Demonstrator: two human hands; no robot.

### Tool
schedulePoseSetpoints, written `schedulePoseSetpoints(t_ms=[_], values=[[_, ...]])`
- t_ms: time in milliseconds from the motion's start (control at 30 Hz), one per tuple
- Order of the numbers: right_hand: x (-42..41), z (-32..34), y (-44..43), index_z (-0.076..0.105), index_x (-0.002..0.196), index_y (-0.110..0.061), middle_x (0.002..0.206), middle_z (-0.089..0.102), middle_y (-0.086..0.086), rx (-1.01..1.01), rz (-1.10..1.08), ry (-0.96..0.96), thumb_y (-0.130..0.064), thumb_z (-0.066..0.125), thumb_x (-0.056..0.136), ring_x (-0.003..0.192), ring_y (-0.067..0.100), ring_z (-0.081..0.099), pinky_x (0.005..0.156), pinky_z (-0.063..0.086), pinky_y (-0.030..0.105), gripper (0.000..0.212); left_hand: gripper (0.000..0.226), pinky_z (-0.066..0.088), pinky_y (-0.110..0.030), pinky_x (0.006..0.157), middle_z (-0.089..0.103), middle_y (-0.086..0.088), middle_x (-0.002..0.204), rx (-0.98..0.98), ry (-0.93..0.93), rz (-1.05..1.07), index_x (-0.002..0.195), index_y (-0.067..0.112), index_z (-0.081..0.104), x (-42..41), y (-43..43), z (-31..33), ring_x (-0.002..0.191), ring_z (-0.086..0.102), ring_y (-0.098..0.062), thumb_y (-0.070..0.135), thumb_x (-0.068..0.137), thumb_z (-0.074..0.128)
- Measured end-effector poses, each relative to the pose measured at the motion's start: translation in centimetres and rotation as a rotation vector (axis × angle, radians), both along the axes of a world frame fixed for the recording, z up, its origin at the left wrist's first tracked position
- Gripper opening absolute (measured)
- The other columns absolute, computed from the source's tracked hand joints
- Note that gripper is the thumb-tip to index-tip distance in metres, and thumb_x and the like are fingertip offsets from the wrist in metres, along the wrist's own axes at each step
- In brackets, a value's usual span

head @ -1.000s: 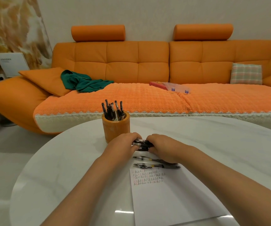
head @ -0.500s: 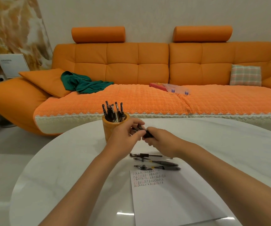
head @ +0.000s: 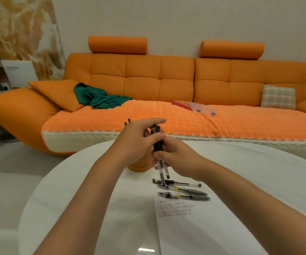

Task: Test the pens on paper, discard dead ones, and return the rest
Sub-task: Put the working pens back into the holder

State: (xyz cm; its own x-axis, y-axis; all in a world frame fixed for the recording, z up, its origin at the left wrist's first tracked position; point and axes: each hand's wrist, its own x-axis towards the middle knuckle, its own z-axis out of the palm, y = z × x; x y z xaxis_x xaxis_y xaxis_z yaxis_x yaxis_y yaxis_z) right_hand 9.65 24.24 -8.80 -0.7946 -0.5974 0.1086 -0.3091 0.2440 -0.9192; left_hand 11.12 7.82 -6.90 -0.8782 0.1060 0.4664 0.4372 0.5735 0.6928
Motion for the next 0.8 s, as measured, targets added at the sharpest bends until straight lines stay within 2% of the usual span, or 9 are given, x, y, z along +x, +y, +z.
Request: schedulePoseSetpoints(t_ms=[67, 167, 233, 300, 400, 533, 600, 700, 800], values=[[0.3, 0.6, -0.4, 0.057, 0.109, -0.019, 0.086, 0.067, 0.003, -0.009, -0.005, -0.001, -0.002, 0.049, 0.101, 0.077, 0.014, 0.069, 0.079, 0.057, 0.038, 0.021, 0.043, 0.052, -0.035, 0.069, 0.065, 0.012, 0.108, 0.026, 0.064, 0.027, 0.134, 0.038, 0.059, -0.2, -0.8, 0.1, 0.065, 0.050, -0.016, 0.031, 0.093, 0.068], [-0.4, 2.2, -1.2, 0.056, 0.110, -0.015, 0.083, 0.065, 0.006, -0.126, -0.081, -0.036, -0.002, 0.051, 0.100, 0.081, 0.022, 0.068, 0.089, 0.053, 0.052, 0.017, 0.038, 0.045, -0.024, 0.067, 0.061, 0.015, 0.112, 0.175, 0.129, 0.177, 0.137, 0.033, 0.057, -0.9, -2.7, -0.6, 0.071, 0.050, -0.010, 0.037, 0.099, 0.057], [-1.2, 3.9, -2.1, 0.054, 0.111, -0.014, 0.084, 0.063, 0.008, -0.262, -0.138, -0.083, -0.001, 0.051, 0.100, 0.082, 0.025, 0.067, 0.086, 0.056, 0.047, 0.017, 0.031, 0.042, -0.012, 0.069, 0.060, 0.010, 0.111, 0.179, 0.170, 0.326, 0.133, 0.027, 0.059, -1.2, -4.3, -1.6, 0.082, 0.054, -0.001, 0.029, 0.102, 0.052], [-2.4, 5.4, -3.1, 0.050, 0.116, -0.011, 0.085, 0.062, 0.010, -0.389, -0.196, -0.106, 0.000, 0.050, 0.100, 0.082, 0.026, 0.066, 0.085, 0.058, 0.044, 0.019, 0.030, 0.042, -0.008, 0.070, 0.058, 0.005, 0.111, 0.131, 0.184, 0.429, 0.131, 0.023, 0.060, -1.4, -5.6, -2.8, 0.085, 0.053, 0.004, 0.020, 0.102, 0.052], [-4.4, 6.6, -5.2, 0.045, 0.122, -0.013, 0.087, 0.061, 0.010, -0.479, -0.288, -0.065, -0.001, 0.047, 0.102, 0.086, 0.026, 0.066, 0.089, 0.057, 0.048, 0.023, 0.036, 0.048, -0.025, 0.085, 0.056, 0.001, 0.122, 0.111, 0.095, 0.444, 0.137, 0.022, 0.055, -2.2, -6.6, -4.3, 0.094, 0.053, -0.003, 0.018, 0.101, 0.054], [-6.5, 6.0, -8.1, 0.045, 0.118, -0.015, 0.089, 0.061, 0.010, -0.435, -0.383, 0.018, -0.002, 0.045, 0.103, 0.083, 0.024, 0.068, 0.087, 0.056, 0.051, 0.020, 0.052, 0.044, -0.043, 0.108, 0.044, 0.005, 0.148, 0.121, -0.071, 0.338, 0.151, 0.027, 0.037, -3.5, -6.4, -5.6, 0.132, 0.044, -0.013, 0.022, 0.102, 0.052], [-7.1, 5.0, -9.3, 0.045, 0.117, -0.016, 0.092, 0.063, 0.011, -0.374, -0.392, 0.034, -0.004, 0.046, 0.103, 0.083, 0.022, 0.069, 0.082, 0.058, 0.047, 0.018, 0.056, 0.038, -0.046, 0.114, 0.036, 0.007, 0.156, 0.146, -0.123, 0.304, 0.155, 0.028, 0.029, -3.9, -6.3, -5.7, 0.142, 0.035, -0.015, 0.022, 0.103, 0.050], [-7.6, 3.3, -10.3, 0.047, 0.118, -0.014, 0.098, 0.067, 0.012, -0.271, -0.379, 0.050, -0.008, 0.050, 0.103, 0.079, 0.014, 0.071, 0.067, 0.057, 0.031, 0.017, 0.059, 0.033, -0.048, 0.117, 0.028, 0.008, 0.162, 0.188, -0.178, 0.279, 0.157, 0.031, 0.022, -4.7, -6.5, -6.1, 0.148, 0.026, -0.014, 0.025, 0.104, 0.048], [-8.2, 2.1, -10.5, 0.050, 0.116, -0.014, 0.097, 0.069, 0.009, -0.230, -0.392, 0.031, -0.010, 0.054, 0.101, 0.083, 0.013, 0.072, 0.073, 0.054, 0.031, 0.016, 0.058, 0.033, -0.048, 0.117, 0.029, 0.009, 0.161, 0.216, -0.212, 0.247, 0.156, 0.036, 0.022, -5.1, -6.8, -6.4, 0.148, 0.027, -0.015, 0.026, 0.105, 0.047]])
